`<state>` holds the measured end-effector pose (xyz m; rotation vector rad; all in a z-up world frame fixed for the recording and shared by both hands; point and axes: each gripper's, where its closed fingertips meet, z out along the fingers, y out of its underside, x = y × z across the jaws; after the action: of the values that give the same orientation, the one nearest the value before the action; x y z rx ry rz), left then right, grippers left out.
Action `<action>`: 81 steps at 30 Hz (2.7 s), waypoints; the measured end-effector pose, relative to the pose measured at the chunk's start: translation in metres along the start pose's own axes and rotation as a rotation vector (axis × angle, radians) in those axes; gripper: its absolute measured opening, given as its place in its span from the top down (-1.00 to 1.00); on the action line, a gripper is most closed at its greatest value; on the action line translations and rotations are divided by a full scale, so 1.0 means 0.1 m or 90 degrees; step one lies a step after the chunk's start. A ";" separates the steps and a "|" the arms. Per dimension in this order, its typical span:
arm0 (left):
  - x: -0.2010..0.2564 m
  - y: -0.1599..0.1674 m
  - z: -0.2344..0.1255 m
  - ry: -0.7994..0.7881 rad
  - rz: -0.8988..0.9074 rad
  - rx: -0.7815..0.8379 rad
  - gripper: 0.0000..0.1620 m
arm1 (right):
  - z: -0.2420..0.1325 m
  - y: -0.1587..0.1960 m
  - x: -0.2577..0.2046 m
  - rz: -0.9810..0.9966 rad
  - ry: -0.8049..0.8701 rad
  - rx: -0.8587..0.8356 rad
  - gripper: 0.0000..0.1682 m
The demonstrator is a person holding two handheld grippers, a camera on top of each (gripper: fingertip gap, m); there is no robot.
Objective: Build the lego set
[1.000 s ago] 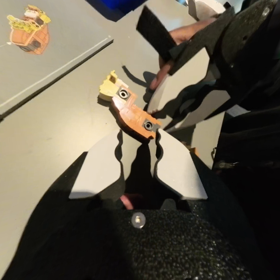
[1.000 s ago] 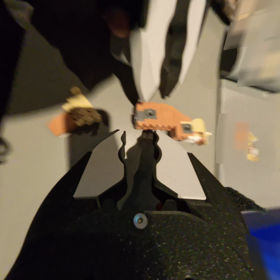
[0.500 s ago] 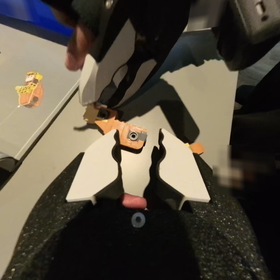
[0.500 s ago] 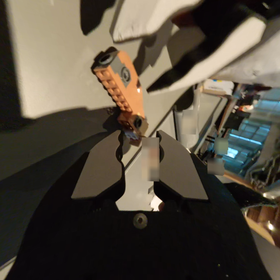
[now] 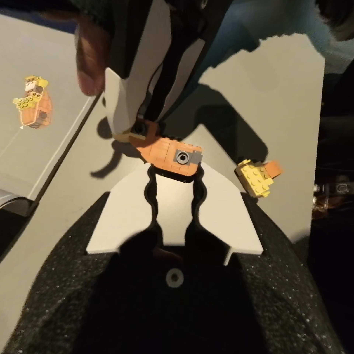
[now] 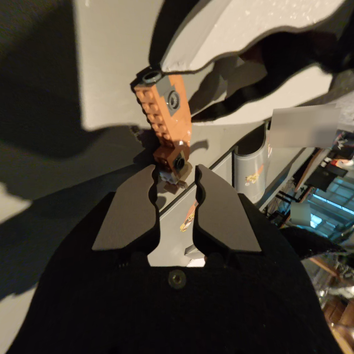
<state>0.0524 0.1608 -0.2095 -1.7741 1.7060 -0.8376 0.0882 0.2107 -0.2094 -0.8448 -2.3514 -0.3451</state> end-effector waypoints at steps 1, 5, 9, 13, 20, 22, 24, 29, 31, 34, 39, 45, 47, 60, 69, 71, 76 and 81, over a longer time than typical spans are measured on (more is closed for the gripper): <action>-0.01 0.00 0.00 0.006 0.002 0.001 0.48 | 0.00 0.00 -0.01 -0.010 -0.014 0.000 0.58; -0.02 0.01 -0.02 0.040 0.000 0.016 0.47 | 0.01 -0.03 -0.05 -0.036 -0.079 0.007 0.64; 0.00 0.09 -0.01 0.076 -0.013 -0.012 0.46 | -0.01 -0.04 -0.06 -0.035 -0.161 0.008 0.65; -0.01 0.07 -0.08 0.068 -0.008 0.024 0.44 | -0.06 -0.07 -0.08 -0.004 -0.282 0.000 0.65; -0.03 0.29 -0.34 -0.011 0.025 0.029 0.38 | -0.21 -0.09 -0.18 0.060 -0.555 -0.082 0.68; 0.00 0.36 -0.40 -0.011 0.023 0.024 0.38 | -0.25 -0.12 -0.19 0.087 -0.621 -0.105 0.69; -0.02 0.41 -0.46 -0.021 0.013 0.025 0.38 | -0.27 -0.15 -0.18 0.118 -0.662 -0.108 0.69; -0.01 0.42 -0.56 -0.016 -0.007 0.051 0.38 | -0.25 -0.24 -0.13 0.193 -0.686 -0.080 0.70; 0.00 0.41 -0.58 -0.014 -0.010 0.058 0.38 | -0.26 -0.25 -0.13 0.206 -0.682 -0.083 0.70; 0.02 0.42 -0.57 -0.018 -0.009 0.053 0.38 | -0.27 -0.27 -0.13 0.227 -0.683 -0.087 0.68; 0.07 0.36 -0.53 -0.025 -0.005 0.064 0.38 | -0.27 -0.31 -0.09 0.260 -0.676 -0.074 0.66; 0.07 0.30 -0.54 -0.063 -0.012 0.085 0.36 | -0.31 -0.31 0.09 0.336 -0.549 -0.033 0.55; 0.10 0.27 -0.60 -0.078 -0.024 0.111 0.37 | -0.36 -0.31 0.23 0.413 -0.431 0.010 0.54; 0.91 0.31 -0.38 0.003 -0.056 0.019 0.53 | -0.71 -1.08 -0.59 0.951 -0.003 0.015 0.71; 1.32 0.31 -0.14 0.079 -0.089 -0.017 0.54 | -0.41 -1.51 -0.61 0.990 -0.064 0.099 0.67; 1.24 0.30 -0.14 0.053 -0.107 -0.009 0.50 | -0.37 -1.65 -0.53 0.966 -0.084 0.123 0.67; 0.99 0.52 -0.38 -0.015 -0.138 -0.035 0.39 | -0.34 -1.83 -0.41 0.913 -0.086 0.174 0.64; 0.89 0.32 -0.41 -0.099 -0.186 0.039 0.42 | -0.55 -1.29 -0.27 0.876 0.096 0.152 0.64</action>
<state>0.0013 0.0722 -0.2001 -2.0193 1.3284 -0.8364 0.0465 0.0758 -0.1882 -1.9203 -1.1793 0.4240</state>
